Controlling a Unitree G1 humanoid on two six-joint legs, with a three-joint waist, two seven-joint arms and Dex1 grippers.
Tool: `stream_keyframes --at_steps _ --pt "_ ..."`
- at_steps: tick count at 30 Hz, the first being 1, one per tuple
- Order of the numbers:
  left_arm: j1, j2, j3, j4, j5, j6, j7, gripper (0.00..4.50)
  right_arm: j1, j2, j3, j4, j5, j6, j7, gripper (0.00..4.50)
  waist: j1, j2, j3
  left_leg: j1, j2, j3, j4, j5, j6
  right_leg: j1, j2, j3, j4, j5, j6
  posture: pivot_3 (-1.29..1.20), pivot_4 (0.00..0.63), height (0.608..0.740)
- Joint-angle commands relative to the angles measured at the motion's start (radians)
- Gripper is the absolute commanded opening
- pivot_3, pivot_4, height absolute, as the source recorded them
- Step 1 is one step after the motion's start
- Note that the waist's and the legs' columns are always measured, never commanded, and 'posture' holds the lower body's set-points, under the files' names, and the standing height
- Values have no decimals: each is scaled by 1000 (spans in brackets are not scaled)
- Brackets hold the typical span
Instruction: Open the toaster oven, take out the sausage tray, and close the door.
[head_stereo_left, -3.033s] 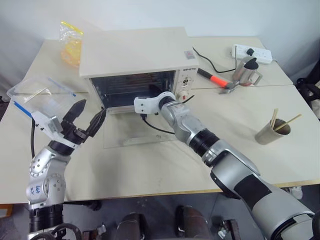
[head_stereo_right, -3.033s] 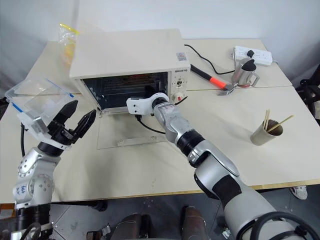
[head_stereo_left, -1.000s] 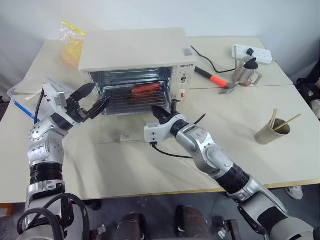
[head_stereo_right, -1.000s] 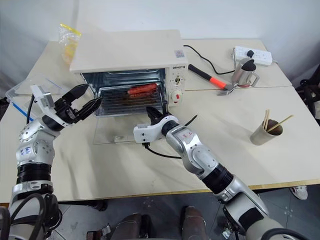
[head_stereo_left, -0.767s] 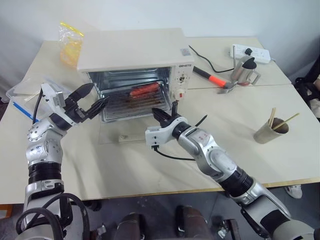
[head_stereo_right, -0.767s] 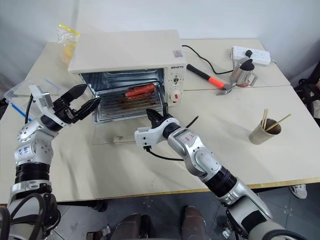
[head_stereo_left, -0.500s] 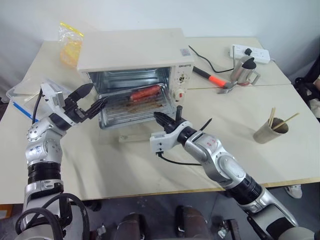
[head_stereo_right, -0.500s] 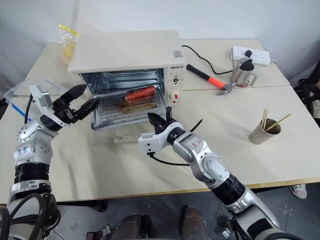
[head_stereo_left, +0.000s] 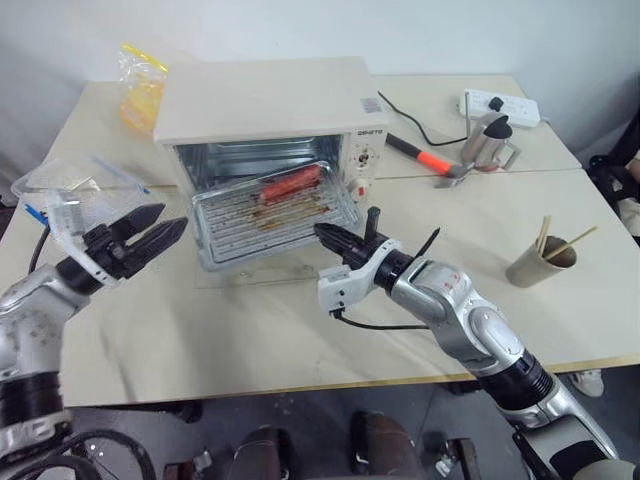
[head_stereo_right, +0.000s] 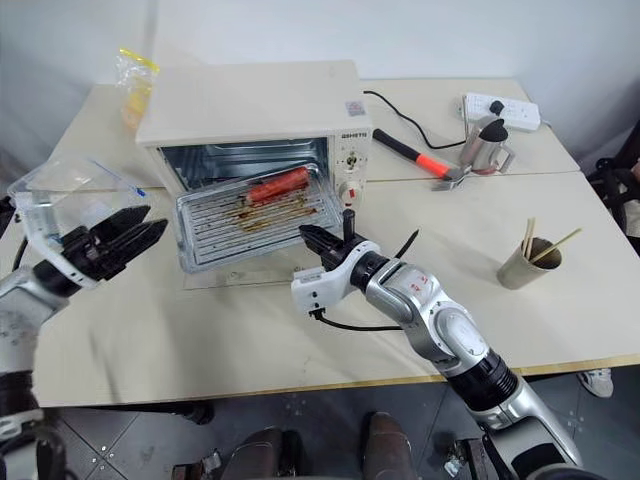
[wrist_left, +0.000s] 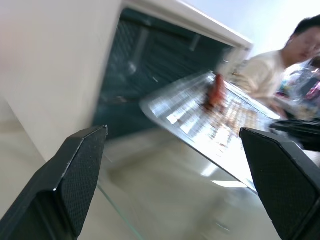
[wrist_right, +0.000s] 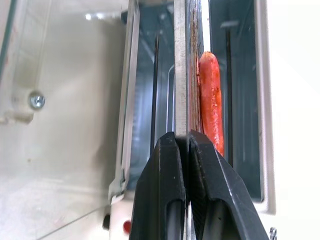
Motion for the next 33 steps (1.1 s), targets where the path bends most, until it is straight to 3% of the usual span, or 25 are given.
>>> stream_keyframes --at_steps 1,5,9,17,24,27,33 --pt "33 10 86 -87 -166 164 100 4500 -17 -6 -36 -19 32 -50 -14 10 4 0 0 0 0 0 0 0 0 1 0 0 0 0 0 0 150 740" --pt "63 40 108 -85 -361 412 231 4500 -18 -17 -42 -16 52 -97 -10 10 9 0 0 1 0 -1 1 0 0 1 0 1 0 0 0 0 150 740" --pt "74 4 99 -85 -537 503 382 4500 -15 -25 -48 -18 72 -129 -3 10 12 0 0 1 0 -1 0 0 0 1 0 1 0 0 0 0 150 740" --pt "137 -141 73 -100 -853 386 656 4500 -4 -37 -71 -44 104 -173 22 10 18 0 0 2 0 0 1 0 0 2 0 1 0 0 -1 0 150 740" --pt "172 -165 22 -113 -927 309 713 4500 2 -42 -76 -56 124 -197 40 10 23 0 0 2 -1 0 1 0 0 3 0 2 -1 0 -1 0 150 740" --pt "181 -162 -21 -119 -935 307 716 3950 1 -44 -76 -59 136 -211 49 0 23 -1 0 2 -1 0 1 0 0 3 0 2 -2 0 -1 0 150 740" --pt "201 -147 -63 -121 -981 289 730 2124 -2 -47 -80 -59 151 -233 57 0 24 -1 0 2 -2 1 1 0 0 3 0 2 -2 0 -1 0 150 740"
